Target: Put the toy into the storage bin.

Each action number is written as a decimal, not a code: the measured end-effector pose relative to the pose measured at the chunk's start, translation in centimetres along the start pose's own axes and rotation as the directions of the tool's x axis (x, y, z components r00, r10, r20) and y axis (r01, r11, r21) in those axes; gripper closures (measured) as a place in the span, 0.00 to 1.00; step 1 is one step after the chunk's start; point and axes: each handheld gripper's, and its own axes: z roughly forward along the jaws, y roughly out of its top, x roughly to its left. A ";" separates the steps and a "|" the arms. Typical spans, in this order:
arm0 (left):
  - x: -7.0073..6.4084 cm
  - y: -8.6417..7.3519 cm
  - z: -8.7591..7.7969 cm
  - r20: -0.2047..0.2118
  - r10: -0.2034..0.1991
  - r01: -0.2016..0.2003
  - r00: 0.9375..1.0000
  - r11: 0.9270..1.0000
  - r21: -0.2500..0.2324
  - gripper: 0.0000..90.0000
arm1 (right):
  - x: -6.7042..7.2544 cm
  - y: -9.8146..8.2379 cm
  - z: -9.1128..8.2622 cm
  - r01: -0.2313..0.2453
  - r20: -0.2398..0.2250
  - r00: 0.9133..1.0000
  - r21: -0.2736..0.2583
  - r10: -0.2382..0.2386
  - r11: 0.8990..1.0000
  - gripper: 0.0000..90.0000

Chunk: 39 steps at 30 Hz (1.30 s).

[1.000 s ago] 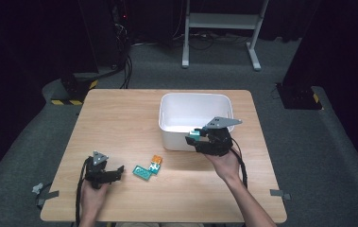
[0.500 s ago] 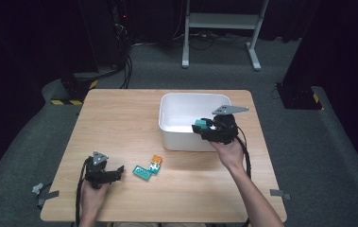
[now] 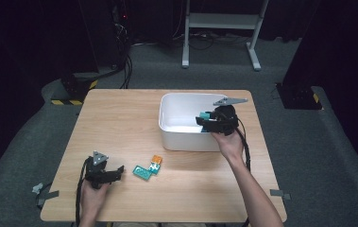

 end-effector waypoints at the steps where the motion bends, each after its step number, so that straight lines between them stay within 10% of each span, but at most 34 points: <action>1: 0.0 0.0 0.0 0.000 0.000 0.000 1.000 1.000 0.000 0.13 | -0.1 0.0 0.1 -0.002 0.006 1.000 0.005 0.002 1.000 0.55; 31: 0.0 0.0 0.0 -0.001 0.003 -0.003 1.000 1.000 0.002 0.13 | -1.4 -0.2 2.7 -0.018 0.076 0.997 0.076 0.013 0.997 0.43; 39: 0.0 0.0 0.0 -0.001 0.004 -0.004 1.000 1.000 0.003 0.13 | -0.3 -0.5 1.2 0.005 0.051 0.999 0.014 -0.006 1.000 0.44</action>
